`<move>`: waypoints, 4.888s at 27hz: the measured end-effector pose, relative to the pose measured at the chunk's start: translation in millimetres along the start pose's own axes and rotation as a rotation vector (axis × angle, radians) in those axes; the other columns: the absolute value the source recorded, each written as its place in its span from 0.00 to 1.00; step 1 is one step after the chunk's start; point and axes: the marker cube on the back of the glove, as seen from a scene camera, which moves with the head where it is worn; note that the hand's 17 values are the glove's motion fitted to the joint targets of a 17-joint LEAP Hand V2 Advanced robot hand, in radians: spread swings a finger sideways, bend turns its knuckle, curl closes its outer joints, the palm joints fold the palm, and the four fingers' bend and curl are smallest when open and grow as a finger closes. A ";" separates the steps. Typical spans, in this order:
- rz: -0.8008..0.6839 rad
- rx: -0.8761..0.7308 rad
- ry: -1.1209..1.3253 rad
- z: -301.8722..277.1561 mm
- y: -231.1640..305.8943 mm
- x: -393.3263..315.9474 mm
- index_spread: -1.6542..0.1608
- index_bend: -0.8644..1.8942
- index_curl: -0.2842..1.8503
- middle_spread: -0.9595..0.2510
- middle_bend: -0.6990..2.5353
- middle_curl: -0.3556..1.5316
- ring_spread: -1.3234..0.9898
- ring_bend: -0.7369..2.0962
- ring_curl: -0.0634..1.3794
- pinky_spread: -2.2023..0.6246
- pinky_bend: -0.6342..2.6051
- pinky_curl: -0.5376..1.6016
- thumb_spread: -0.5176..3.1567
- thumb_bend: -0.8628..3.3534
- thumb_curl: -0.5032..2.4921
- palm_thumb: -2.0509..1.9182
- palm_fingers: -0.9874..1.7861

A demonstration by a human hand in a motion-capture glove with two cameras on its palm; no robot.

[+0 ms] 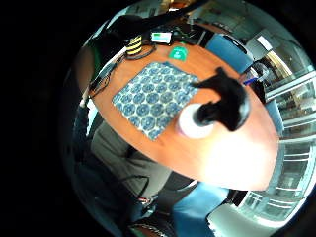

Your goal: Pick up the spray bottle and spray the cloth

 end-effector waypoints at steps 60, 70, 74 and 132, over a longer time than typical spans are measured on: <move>0.226 0.771 -0.662 46.2 -29.4 114.7 0.76 0.44 0.37 0.61 0.37 0.45 0.48 0.45 0.34 0.69 0.31 0.41 0.46 0.20 0.24 0.62 0.88; 0.261 0.738 -0.677 64.5 -7.1 124.8 0.76 0.45 0.39 0.61 0.39 0.46 0.48 0.47 0.36 0.67 0.32 0.42 0.46 0.20 0.24 0.61 0.88; 0.300 0.627 -0.667 72.5 5.6 132.7 0.76 0.46 0.39 0.61 0.40 0.46 0.48 0.48 0.36 0.67 0.33 0.43 0.46 0.20 0.24 0.61 0.87; -0.023 -0.550 0.357 95.4 -73.3 9.2 0.77 0.47 0.40 0.63 0.42 0.45 0.51 0.50 0.36 0.69 0.32 0.43 0.47 0.20 0.24 0.59 0.87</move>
